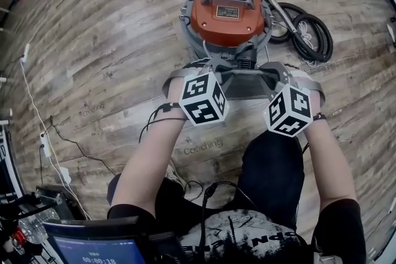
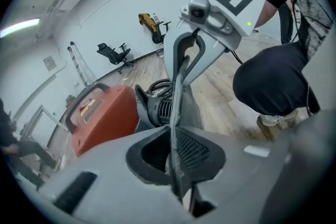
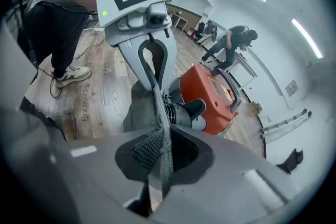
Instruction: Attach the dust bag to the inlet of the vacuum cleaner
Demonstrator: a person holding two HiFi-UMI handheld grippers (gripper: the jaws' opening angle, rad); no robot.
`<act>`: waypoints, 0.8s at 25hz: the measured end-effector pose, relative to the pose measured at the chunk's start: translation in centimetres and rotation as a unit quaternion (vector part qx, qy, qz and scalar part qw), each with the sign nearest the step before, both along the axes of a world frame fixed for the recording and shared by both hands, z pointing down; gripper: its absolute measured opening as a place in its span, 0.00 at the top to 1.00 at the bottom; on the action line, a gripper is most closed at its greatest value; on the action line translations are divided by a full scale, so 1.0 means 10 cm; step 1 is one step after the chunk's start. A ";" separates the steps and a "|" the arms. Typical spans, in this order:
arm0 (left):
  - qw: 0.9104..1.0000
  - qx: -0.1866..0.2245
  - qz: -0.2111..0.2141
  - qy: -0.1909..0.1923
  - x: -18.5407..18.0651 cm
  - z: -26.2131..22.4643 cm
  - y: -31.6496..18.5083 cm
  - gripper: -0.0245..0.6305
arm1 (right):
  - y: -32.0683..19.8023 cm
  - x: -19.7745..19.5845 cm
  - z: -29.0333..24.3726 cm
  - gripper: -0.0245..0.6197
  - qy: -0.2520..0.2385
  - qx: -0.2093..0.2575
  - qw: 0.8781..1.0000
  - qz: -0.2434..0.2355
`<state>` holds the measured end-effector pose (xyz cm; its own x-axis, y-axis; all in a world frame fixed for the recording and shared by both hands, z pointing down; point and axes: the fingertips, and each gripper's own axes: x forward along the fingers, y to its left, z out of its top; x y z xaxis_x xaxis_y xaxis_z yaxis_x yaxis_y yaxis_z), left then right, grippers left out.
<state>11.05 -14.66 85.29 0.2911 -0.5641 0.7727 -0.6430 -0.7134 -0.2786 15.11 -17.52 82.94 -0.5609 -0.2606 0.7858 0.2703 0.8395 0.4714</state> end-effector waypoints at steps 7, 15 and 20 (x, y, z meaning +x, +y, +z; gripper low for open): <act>0.999 -0.006 -0.040 0.036 -0.09 0.08 -0.01 0.92 | 0.01 -0.13 -0.06 0.91 0.000 0.024 1.000 -0.020; 1.000 0.029 -0.011 -0.007 0.07 -0.26 -0.34 0.90 | -0.10 0.16 0.24 0.92 -0.019 -0.052 0.997 0.057; 0.999 0.020 -0.039 0.023 -0.05 -0.14 -0.17 0.92 | -0.17 -0.03 0.03 0.91 -0.044 -0.023 0.998 0.045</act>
<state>10.50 -16.38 83.93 0.2793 -0.6171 0.7356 -0.7085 -0.6495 -0.2759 14.81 -19.19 83.25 -0.6039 -0.2776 0.7471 0.1519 0.8801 0.4499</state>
